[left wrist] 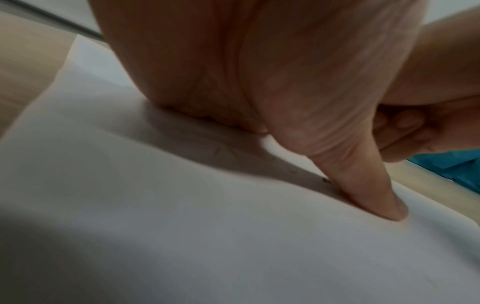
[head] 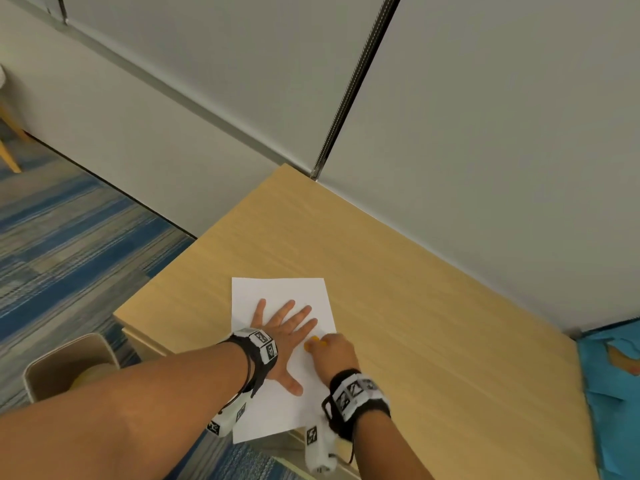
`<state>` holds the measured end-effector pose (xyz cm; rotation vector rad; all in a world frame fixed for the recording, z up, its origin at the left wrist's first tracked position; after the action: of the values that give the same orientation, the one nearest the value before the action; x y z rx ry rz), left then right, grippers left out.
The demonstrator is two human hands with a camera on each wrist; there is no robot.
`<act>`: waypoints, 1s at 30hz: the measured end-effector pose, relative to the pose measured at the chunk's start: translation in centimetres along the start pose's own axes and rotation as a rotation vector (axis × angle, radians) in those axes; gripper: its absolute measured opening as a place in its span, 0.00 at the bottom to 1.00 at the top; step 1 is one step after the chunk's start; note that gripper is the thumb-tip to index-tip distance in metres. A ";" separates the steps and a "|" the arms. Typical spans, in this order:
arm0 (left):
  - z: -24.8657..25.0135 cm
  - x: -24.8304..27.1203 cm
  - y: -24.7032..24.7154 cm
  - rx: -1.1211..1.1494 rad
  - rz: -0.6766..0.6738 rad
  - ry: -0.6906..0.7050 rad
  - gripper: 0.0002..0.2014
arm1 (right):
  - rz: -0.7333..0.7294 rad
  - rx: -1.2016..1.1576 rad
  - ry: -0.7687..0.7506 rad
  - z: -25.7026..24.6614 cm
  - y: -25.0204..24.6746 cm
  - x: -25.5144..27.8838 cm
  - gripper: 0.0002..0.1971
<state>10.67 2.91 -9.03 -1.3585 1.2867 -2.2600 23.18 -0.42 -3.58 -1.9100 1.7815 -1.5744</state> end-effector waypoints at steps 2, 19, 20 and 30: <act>0.0 0.0 -0.3 -0.002 0.019 0.000 0.70 | -0.098 0.050 -0.060 -0.5 2.5 1.4 0.16; 0.0 0.3 -0.2 0.024 0.014 0.005 0.71 | 0.031 -0.048 -0.035 0.6 0.0 -1.0 0.16; 0.0 0.3 -0.2 0.015 0.020 0.004 0.71 | 0.002 -0.024 -0.066 0.8 1.2 -0.1 0.17; -0.1 0.0 -0.2 0.020 0.031 0.011 0.71 | 0.017 -0.014 -0.076 0.5 0.7 -0.8 0.16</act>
<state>10.70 3.08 -8.90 -1.3120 1.2760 -2.2567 23.24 -0.28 -4.77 -1.9281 1.7775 -1.4675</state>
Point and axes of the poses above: each hand's wrist, its own x-axis away from the middle knuckle, its own y-axis out of the palm, z = x × y, the point moved 7 cm from there along -x, towards the middle knuckle, and after that the axes turned 6 degrees about -z, right-handed, at the moved point
